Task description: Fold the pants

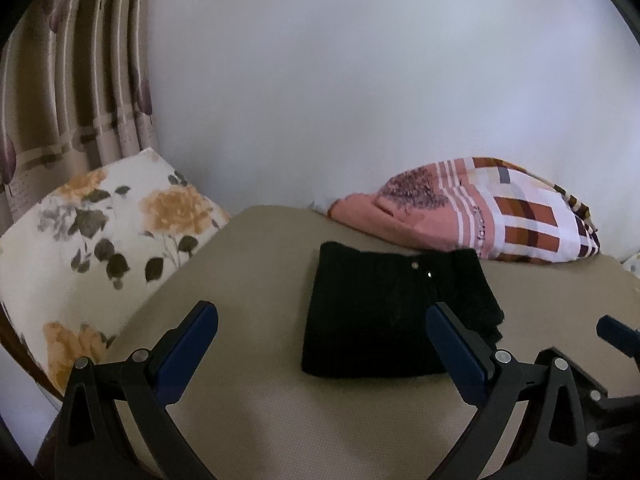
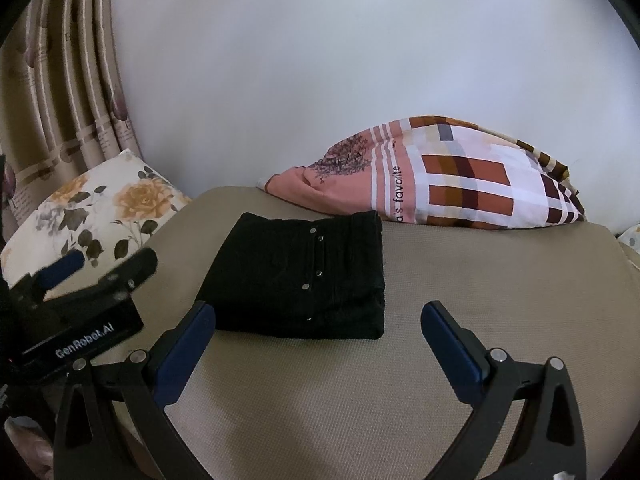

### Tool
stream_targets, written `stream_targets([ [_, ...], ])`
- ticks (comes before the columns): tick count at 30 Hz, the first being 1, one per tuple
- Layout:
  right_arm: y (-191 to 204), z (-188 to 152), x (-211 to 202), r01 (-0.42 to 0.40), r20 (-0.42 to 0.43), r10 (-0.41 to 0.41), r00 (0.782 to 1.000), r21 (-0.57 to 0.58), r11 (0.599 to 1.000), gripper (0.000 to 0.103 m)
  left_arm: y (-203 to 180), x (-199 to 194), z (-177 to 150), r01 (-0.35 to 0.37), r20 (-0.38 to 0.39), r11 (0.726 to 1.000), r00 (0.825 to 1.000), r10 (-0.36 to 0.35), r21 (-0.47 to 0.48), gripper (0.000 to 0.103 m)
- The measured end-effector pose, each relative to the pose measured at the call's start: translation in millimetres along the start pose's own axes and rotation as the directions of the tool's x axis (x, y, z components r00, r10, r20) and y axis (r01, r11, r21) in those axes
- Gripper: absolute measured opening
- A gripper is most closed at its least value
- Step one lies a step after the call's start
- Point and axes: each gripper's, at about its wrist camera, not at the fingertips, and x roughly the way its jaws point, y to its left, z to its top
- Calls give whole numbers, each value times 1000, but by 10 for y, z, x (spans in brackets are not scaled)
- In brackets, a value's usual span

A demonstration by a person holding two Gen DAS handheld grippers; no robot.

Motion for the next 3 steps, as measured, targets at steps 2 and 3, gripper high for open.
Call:
stream_targets([
  [2, 5, -15, 11, -2, -7, 2, 1000, 3, 1000, 102, -3, 34, 35, 4, -7, 1000, 1000, -4, 1, 103],
  [3, 6, -11, 22, -5, -11, 5, 1000, 3, 1000, 102, 3, 62, 53, -4, -17, 1000, 1000, 4, -3, 103],
])
